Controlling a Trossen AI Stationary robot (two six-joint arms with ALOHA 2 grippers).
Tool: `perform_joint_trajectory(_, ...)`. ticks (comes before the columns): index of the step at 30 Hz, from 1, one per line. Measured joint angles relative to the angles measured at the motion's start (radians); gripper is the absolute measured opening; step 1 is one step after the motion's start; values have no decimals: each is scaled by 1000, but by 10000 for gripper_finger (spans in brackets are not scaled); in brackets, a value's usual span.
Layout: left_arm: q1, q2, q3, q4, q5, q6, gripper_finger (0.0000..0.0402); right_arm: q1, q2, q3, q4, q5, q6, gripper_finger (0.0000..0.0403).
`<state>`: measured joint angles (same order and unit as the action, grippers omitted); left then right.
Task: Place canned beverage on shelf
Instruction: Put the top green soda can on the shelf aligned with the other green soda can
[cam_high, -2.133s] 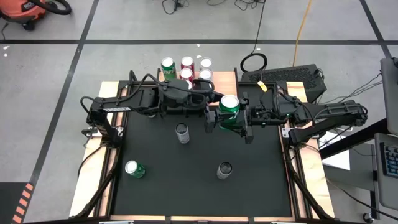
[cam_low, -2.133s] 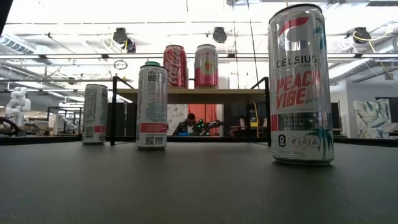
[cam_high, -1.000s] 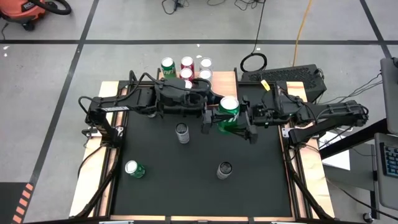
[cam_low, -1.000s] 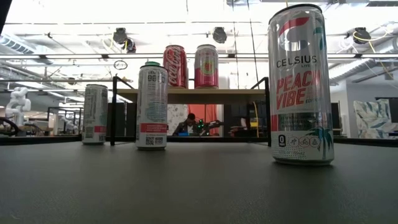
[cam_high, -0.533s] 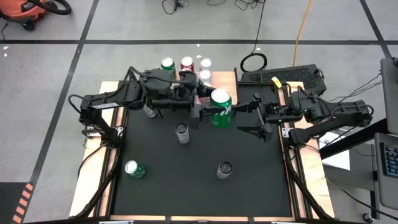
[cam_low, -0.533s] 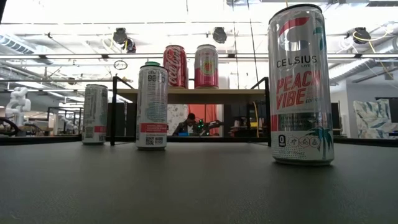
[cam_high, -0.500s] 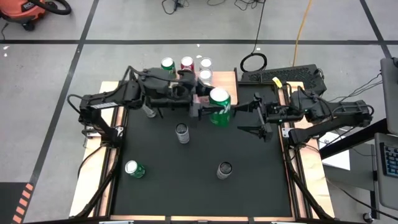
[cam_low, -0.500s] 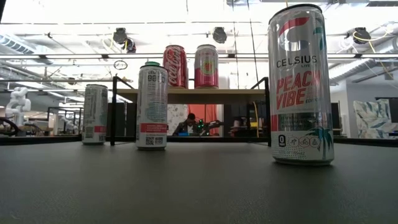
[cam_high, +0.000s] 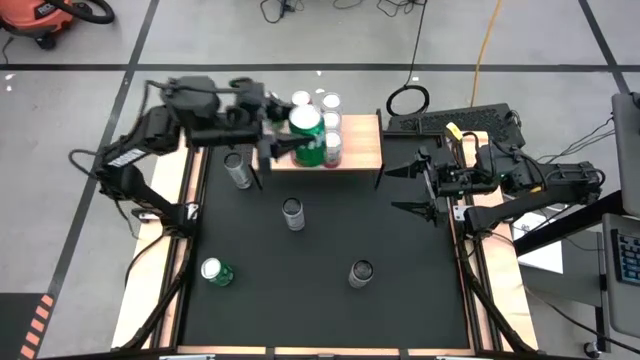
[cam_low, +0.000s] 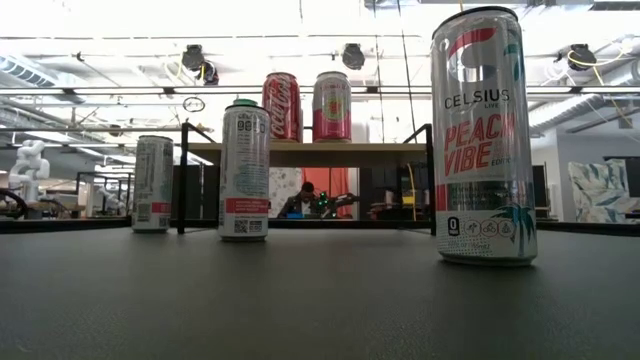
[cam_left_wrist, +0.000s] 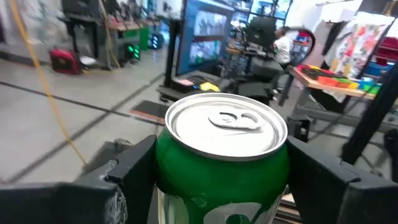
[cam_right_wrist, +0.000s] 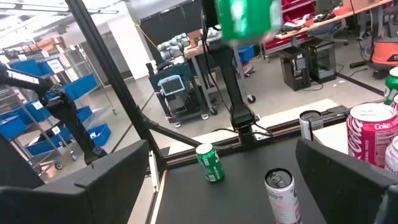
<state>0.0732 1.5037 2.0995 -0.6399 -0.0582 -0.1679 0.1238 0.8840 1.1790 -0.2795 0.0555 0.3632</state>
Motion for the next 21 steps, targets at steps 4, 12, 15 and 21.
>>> perform_joint_trajectory(4,20,-61,0,-23,-15,58,283,0,6,0,14,31,16,386)
perform_joint_trajectory(12,90,-166,1,-147,-17,152,283,0,16,0,89,166,42,386)
perform_joint_trajectory(15,130,-197,0,-188,33,167,283,0,29,0,127,245,44,386)
perform_joint_trajectory(21,212,-248,-18,-238,131,178,283,0,79,0,250,359,41,386)
